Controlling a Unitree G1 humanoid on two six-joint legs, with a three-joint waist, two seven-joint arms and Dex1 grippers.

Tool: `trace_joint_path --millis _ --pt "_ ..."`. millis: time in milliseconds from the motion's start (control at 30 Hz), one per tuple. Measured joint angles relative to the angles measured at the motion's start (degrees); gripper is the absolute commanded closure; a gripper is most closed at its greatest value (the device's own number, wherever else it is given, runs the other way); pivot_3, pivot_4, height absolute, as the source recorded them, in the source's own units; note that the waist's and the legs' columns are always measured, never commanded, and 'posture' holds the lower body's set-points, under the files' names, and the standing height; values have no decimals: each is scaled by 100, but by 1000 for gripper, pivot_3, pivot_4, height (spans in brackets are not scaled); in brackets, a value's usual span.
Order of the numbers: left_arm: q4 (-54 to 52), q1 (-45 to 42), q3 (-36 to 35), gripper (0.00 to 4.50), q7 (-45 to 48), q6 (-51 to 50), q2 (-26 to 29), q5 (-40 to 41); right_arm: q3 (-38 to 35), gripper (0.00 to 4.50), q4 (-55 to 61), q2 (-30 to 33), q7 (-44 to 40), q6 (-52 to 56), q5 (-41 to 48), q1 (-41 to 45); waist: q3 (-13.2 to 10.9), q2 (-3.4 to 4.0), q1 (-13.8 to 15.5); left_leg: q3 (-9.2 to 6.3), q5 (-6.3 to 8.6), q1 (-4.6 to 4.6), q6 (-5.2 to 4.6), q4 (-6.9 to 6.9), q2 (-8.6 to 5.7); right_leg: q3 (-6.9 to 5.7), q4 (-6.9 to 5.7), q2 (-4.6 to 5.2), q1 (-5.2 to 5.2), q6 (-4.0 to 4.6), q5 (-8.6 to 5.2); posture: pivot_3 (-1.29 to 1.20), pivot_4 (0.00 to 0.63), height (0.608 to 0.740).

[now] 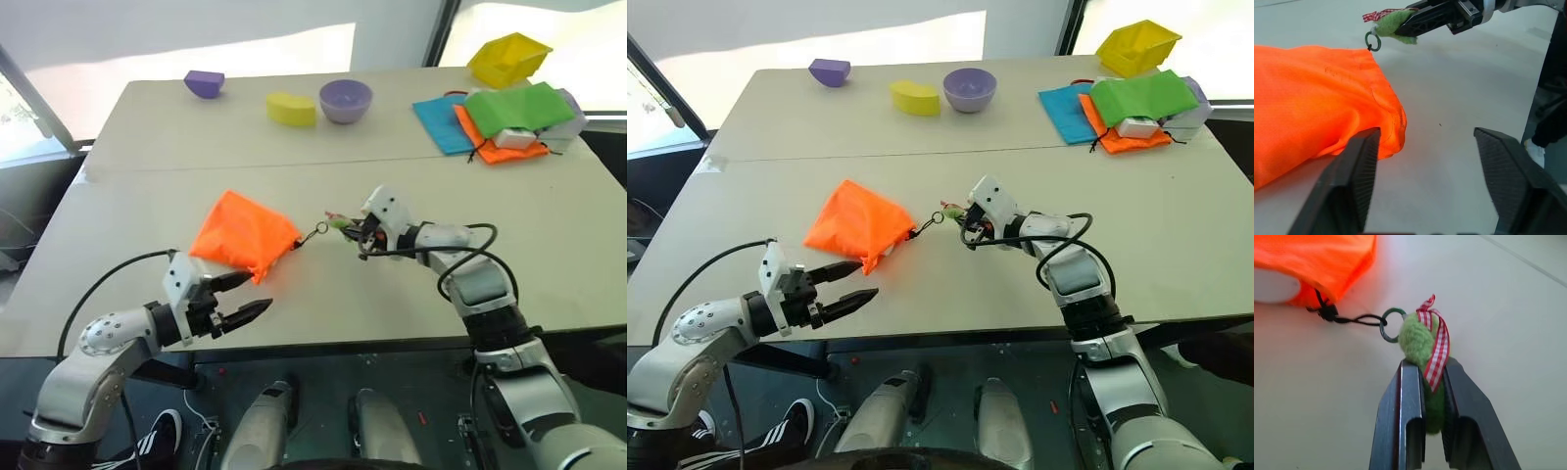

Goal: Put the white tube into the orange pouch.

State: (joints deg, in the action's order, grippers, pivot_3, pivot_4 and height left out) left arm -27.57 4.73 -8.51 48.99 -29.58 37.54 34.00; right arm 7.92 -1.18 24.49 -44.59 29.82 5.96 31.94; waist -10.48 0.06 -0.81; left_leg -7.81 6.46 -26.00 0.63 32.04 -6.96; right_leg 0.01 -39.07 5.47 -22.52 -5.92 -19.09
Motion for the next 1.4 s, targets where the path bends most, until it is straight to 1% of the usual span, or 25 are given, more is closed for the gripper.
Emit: trace_joint_path --millis 100,167,233,367,467,567,667,767,867,1067,1400 --pt "-23 -244 -232 158 163 -8 49 350 -210 4500 238 103 46 155 155 -197 0 0 17 0 1 -3 0 0 0 -1 2 2 1 1 -1 0 150 740" --pt "68 -713 -299 158 42 -11 -101 499 -299 4500 295 107 122 250 246 -252 0 0 26 1 1 -9 0 0 -1 -2 3 4 -3 4 2 0 150 740" --pt "160 -1062 -281 158 -14 39 -141 485 -410 4500 381 108 171 290 341 -280 0 0 10 6 0 -10 -1 1 -3 -2 4 8 -3 5 3 0 150 740" --pt "609 -1614 78 158 -126 225 -376 170 -756 4500 520 135 272 483 628 -386 0 0 7 7 -1 -19 -3 2 -3 -2 8 3 -2 2 4 0 150 740" --pt "1069 -1994 454 158 -184 557 -470 -323 -902 4500 708 155 281 602 829 -501 0 0 18 5 -10 -29 -15 2 -1 -5 7 0 -1 -1 5 0 150 740" --pt "1812 -2517 783 158 -399 1019 -829 -919 -1019 4500 874 192 313 672 978 -568 -1 -3 24 5 -11 -32 -17 7 -3 -7 8 1 1 -10 10 0 150 740" --pt "2454 -2968 1106 983 -537 1361 -1312 -1303 -1027 4500 1060 231 336 695 1047 -635 -2 -6 26 4 -11 -34 -18 13 -7 -10 8 4 4 -20 15 0 150 740" --pt "3086 -3328 1550 2509 -549 1629 -1807 -1641 -905 4500 1219 205 427 697 1059 -658 -3 -10 17 4 -12 -35 -19 16 -9 -14 8 5 6 -23 17 0 150 740" --pt "3657 -3585 1731 2509 -542 1772 -2051 -1859 -882 4500 1292 203 523 707 1066 -699 -3 -11 -5 1 -13 -34 -20 14 -6 -14 6 0 1 -26 19 0 150 740" --pt "4567 -4102 1852 2509 -512 2122 -2252 -2217 -866 4500 1544 189 631 706 1129 -713 -3 -11 5 -3 -15 -35 -20 19 -8 -17 4 -1 4 -48 29 0 150 740" --pt "4848 -4210 1877 2509 -287 2287 -2465 -2323 -863 4500 1900 159 724 710 1376 -718 -3 -11 4 -5 -15 -35 -20 27 -9 -17 3 -1 8 -56 35 0 150 740"
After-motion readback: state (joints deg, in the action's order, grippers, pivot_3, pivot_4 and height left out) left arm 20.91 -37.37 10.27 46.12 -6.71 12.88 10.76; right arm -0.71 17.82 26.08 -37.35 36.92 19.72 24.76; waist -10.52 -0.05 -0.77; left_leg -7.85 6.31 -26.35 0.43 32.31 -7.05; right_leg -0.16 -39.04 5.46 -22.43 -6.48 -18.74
